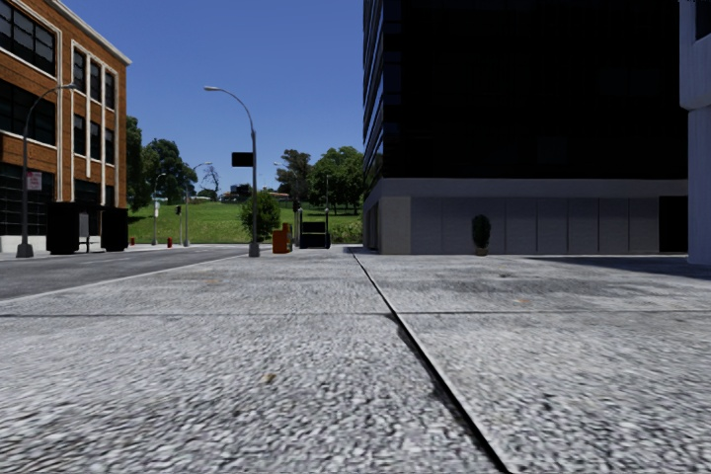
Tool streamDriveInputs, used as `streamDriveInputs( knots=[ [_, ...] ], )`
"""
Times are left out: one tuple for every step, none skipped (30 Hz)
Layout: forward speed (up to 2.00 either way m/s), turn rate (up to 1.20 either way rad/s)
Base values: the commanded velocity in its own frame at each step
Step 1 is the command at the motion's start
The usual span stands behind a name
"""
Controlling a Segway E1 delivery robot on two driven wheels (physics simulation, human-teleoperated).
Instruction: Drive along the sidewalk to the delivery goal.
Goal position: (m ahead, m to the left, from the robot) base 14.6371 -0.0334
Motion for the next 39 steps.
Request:
streamDriveInputs(
  knots=[
    [2.00,0.00],
    [2.00,0.00],
    [2.00,0.00],
    [2.00,0.00],
    [2.00,0.00],
    [2.00,0.00],
    [2.00,0.00],
    [2.00,0.00],
    [2.00,0.00],
    [2.00,0.00],
    [2.00,0.00],
    [2.00,0.00],
    [2.00,0.00],
    [2.00,0.00],
    [2.00,0.00],
    [2.00,0.00],
    [2.00,0.00],
    [2.00,0.00],
    [2.00,0.00],
    [2.00,0.00],
    [2.00,0.00],
    [2.00,0.00],
    [2.00,0.00],
    [2.00,0.00],
    [2.00,0.00],
    [2.00,0.00],
    [2.00,0.00],
    [2.00,0.00],
    [2.00,0.00],
    [2.00,0.00],
    [2.00,0.00],
    [2.00,0.00],
    [2.00,0.00],
    [2.00,0.00],
    [2.00,0.00],
    [2.00,0.00],
    [2.00,0.00],
    [2.00,0.00],
    [2.00,0.00]
  ],
)
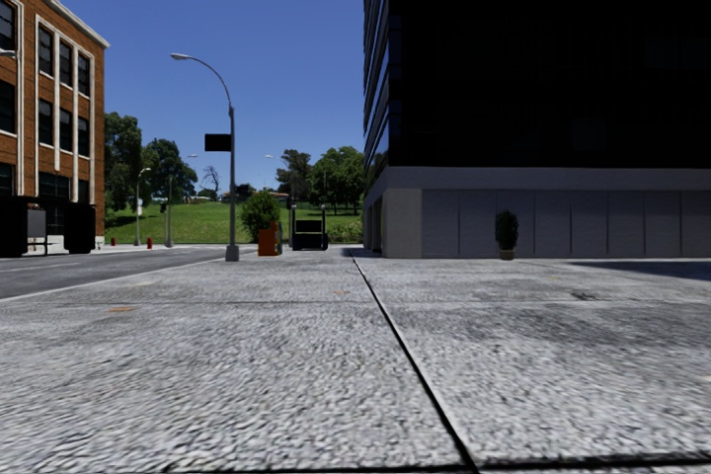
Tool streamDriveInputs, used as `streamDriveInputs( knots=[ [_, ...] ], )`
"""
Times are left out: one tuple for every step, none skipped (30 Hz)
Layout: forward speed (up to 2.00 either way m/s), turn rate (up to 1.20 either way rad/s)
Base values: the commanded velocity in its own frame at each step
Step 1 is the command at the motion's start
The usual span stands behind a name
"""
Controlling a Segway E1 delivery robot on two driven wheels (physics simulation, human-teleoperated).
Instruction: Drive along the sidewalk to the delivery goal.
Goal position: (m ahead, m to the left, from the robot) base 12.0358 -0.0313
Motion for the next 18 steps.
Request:
streamDriveInputs(
  knots=[
    [2.00,0.00],
    [2.00,0.00],
    [2.00,0.00],
    [2.00,0.00],
    [2.00,0.00],
    [2.00,0.00],
    [2.00,0.00],
    [2.00,0.00],
    [2.00,0.00],
    [2.00,0.00],
    [2.00,0.00],
    [2.00,0.00],
    [2.00,0.00],
    [2.00,0.00],
    [2.00,0.00],
    [2.00,0.00],
    [2.00,0.00],
    [2.00,0.00]
  ],
)
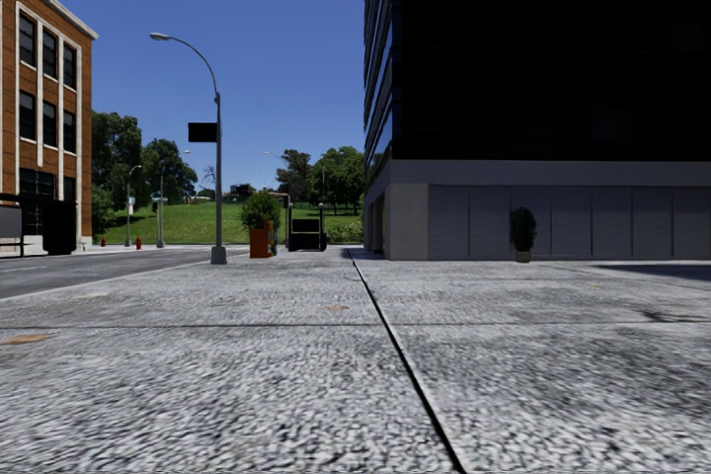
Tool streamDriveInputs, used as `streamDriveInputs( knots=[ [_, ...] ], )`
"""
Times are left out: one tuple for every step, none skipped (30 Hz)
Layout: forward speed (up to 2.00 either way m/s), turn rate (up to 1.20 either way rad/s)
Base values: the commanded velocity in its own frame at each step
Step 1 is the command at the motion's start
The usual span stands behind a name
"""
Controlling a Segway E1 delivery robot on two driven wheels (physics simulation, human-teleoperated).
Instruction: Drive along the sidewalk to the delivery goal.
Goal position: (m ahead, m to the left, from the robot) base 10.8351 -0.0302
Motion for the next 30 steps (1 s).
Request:
streamDriveInputs(
  knots=[
    [2.00,0.00],
    [2.00,0.00],
    [2.00,0.00],
    [2.00,0.00],
    [2.00,0.00],
    [2.00,0.00],
    [2.00,0.00],
    [2.00,0.00],
    [2.00,0.00],
    [2.00,0.00],
    [2.00,0.00],
    [2.00,0.00],
    [2.00,0.00],
    [2.00,0.00],
    [2.00,0.00],
    [2.00,0.00],
    [2.00,0.00],
    [2.00,0.00],
    [2.00,0.00],
    [2.00,0.00],
    [2.00,0.00],
    [2.00,0.00],
    [2.00,0.00],
    [2.00,0.00],
    [2.00,0.00],
    [2.00,0.00],
    [2.00,0.00],
    [2.00,0.00],
    [2.00,0.00],
    [2.00,0.00]
  ],
)
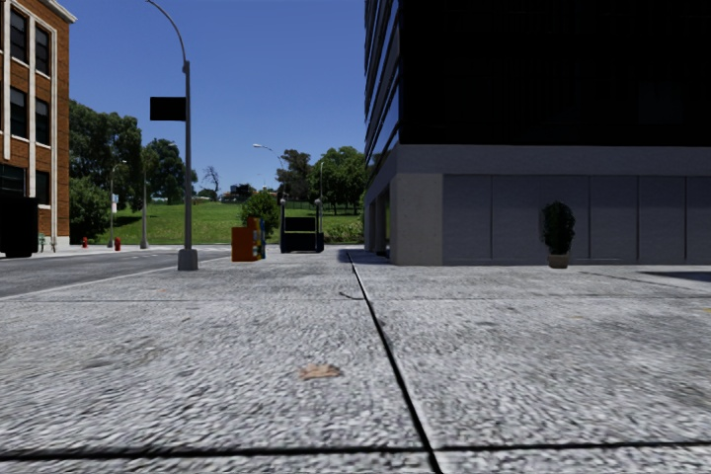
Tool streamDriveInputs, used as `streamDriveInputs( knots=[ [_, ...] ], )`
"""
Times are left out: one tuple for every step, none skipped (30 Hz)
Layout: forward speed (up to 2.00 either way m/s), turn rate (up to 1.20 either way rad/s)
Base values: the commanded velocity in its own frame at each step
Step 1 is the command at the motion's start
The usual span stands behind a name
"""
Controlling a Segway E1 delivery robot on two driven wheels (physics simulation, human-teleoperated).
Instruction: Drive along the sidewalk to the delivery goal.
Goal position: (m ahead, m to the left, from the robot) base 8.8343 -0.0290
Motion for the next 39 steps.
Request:
streamDriveInputs(
  knots=[
    [2.00,0.00],
    [2.00,0.00],
    [2.00,0.00],
    [2.00,0.00],
    [2.00,0.00],
    [2.00,0.00],
    [2.00,0.00],
    [2.00,0.00],
    [2.00,0.00],
    [2.00,0.00],
    [2.00,0.00],
    [2.00,0.00],
    [2.00,0.00],
    [2.00,0.00],
    [2.00,0.00],
    [2.00,0.00],
    [2.00,0.00],
    [2.00,0.00],
    [2.00,0.00],
    [2.00,0.00],
    [2.00,0.00],
    [2.00,0.00],
    [2.00,0.00],
    [2.00,0.00],
    [2.00,0.00],
    [2.00,0.00],
    [2.00,0.00],
    [2.00,0.00],
    [2.00,0.00],
    [2.00,0.00],
    [2.00,0.00],
    [2.00,0.00],
    [2.00,0.00],
    [2.00,0.00],
    [2.00,0.00],
    [2.00,0.00],
    [2.00,0.00],
    [2.00,0.00],
    [2.00,0.00]
  ],
)
